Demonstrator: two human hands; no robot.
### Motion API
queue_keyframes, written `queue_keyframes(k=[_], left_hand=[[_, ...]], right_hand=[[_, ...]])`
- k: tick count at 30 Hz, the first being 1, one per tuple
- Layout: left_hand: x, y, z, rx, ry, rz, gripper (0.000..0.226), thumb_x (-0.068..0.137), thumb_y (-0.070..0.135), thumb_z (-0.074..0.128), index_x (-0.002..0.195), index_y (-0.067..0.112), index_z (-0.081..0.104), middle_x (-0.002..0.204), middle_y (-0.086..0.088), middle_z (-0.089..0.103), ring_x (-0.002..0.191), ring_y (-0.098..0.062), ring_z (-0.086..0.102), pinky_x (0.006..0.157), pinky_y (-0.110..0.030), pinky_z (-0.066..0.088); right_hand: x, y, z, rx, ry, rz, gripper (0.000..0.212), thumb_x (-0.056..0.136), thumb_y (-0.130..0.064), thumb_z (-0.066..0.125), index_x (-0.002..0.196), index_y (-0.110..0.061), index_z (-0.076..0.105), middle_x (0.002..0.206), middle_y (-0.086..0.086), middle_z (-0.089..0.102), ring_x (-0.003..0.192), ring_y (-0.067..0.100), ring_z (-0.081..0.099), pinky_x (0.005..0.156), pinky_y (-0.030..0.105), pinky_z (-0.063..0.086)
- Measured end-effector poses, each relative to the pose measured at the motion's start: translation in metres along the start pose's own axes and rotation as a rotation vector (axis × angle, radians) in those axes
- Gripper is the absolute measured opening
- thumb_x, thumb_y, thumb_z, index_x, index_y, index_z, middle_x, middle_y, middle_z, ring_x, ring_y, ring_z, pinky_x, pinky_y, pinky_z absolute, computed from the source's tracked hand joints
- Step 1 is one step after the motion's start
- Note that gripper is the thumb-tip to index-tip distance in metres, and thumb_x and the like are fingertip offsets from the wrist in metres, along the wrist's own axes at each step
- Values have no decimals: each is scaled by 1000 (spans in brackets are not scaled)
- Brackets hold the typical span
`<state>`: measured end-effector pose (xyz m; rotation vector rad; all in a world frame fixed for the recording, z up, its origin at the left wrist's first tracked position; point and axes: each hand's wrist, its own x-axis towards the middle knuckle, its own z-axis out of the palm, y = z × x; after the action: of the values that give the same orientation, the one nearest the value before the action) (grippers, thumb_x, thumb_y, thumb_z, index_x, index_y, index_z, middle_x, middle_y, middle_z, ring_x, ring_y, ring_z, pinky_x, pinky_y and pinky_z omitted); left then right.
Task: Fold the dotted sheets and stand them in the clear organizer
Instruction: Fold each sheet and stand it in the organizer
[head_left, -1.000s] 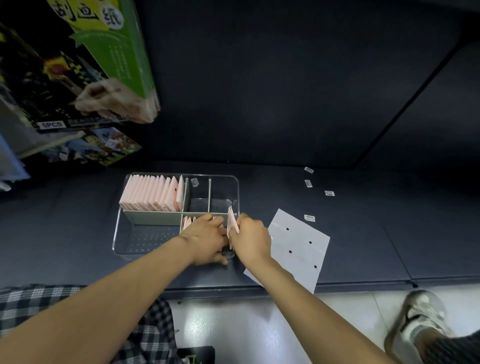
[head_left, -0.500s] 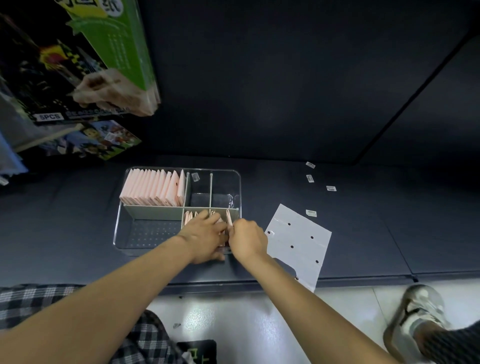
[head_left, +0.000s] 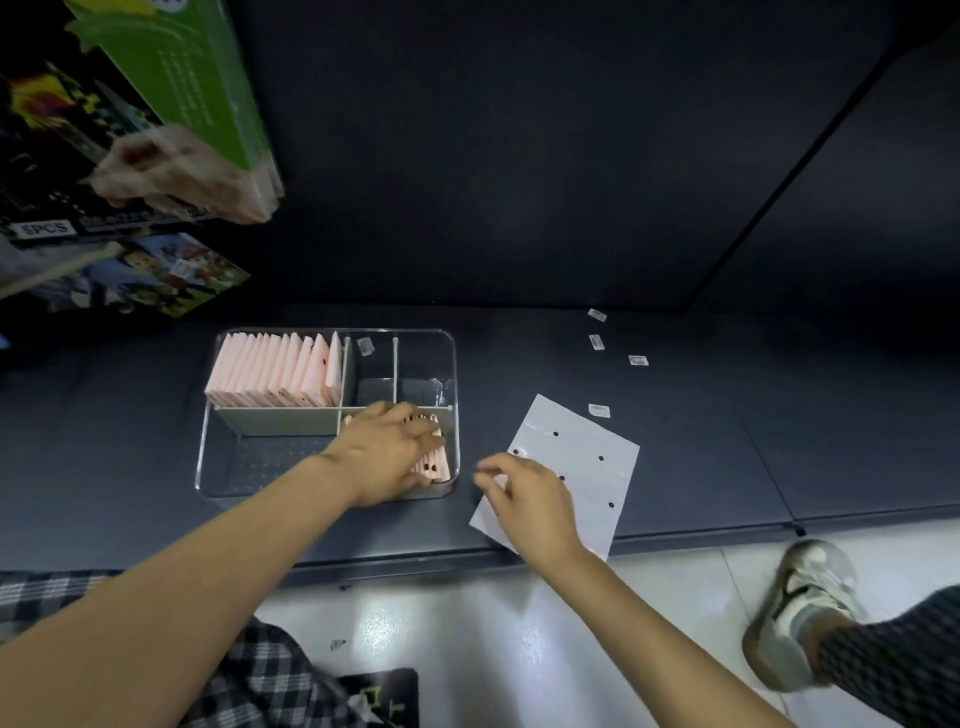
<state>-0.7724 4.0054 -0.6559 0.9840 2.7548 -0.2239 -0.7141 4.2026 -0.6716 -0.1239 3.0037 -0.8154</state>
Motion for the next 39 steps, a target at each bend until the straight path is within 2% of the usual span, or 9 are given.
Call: queue_keyframes(k=[6,8,10,12,16,19,25,32,39], left_hand=[[6,22,-13,-87,243,5,39,96,45,42,128,24,52,131,6,52,124,-18,42,99,-30,31],[10,37,-16,-166,335,107,34,94,40,51,120,21,60,122,3,59,117,-21,51,96,-31,37],[14,53,-14,-204,271,197,37,95,41,49,126,23,56,127,4,56,121,-18,47,99,-29,35],[20,65,-6,-230,131,230,45,94,44,48,136,27,45,138,8,46,129,-13,37,103,-27,29],[30,75,4,-325,-67,226,72,88,53,54,148,30,21,153,9,26,140,-11,21,112,-25,20],[37,81,5,-506,-27,140,81,86,59,53,149,36,8,156,11,19,141,-11,20,113,-23,19],[56,101,-6,-646,383,-35,71,91,51,50,149,25,19,156,8,20,142,-8,17,116,-24,14],[63,122,18,-365,172,111,70,96,52,39,152,19,11,160,2,2,147,-12,-2,115,-25,-14],[67,139,46,-220,-57,120,78,96,56,31,150,16,-10,158,-4,-17,145,-19,-17,113,-30,-19]], right_hand=[[-75,111,-1,-338,-305,-62,99,80,-55,63,150,-24,1,156,-9,-7,146,12,-3,118,23,-2],[-85,123,-4,-428,-309,-109,104,71,-46,77,149,-16,15,156,-2,5,145,17,11,118,27,0],[-86,129,-7,-459,-187,-191,88,54,-14,88,134,-12,52,143,3,45,129,20,48,116,28,13],[-82,140,-10,-342,-74,-259,71,53,10,77,118,-14,66,128,1,60,118,20,58,115,28,8],[-71,147,-31,171,-106,-69,38,95,-6,49,101,-40,65,97,-33,62,96,-6,58,94,15,37],[-53,154,-45,354,-106,134,23,100,-23,42,79,-33,49,65,-14,44,60,3,37,62,25,36],[7,166,-52,388,-38,429,24,96,-23,49,103,-1,57,100,13,66,95,29,60,84,39,47],[44,178,-41,224,-74,505,27,97,-30,48,98,-4,55,84,5,55,81,24,51,70,31,40],[52,183,-36,134,-124,538,23,96,-31,46,82,-14,44,82,4,52,92,32,56,69,30,37]])
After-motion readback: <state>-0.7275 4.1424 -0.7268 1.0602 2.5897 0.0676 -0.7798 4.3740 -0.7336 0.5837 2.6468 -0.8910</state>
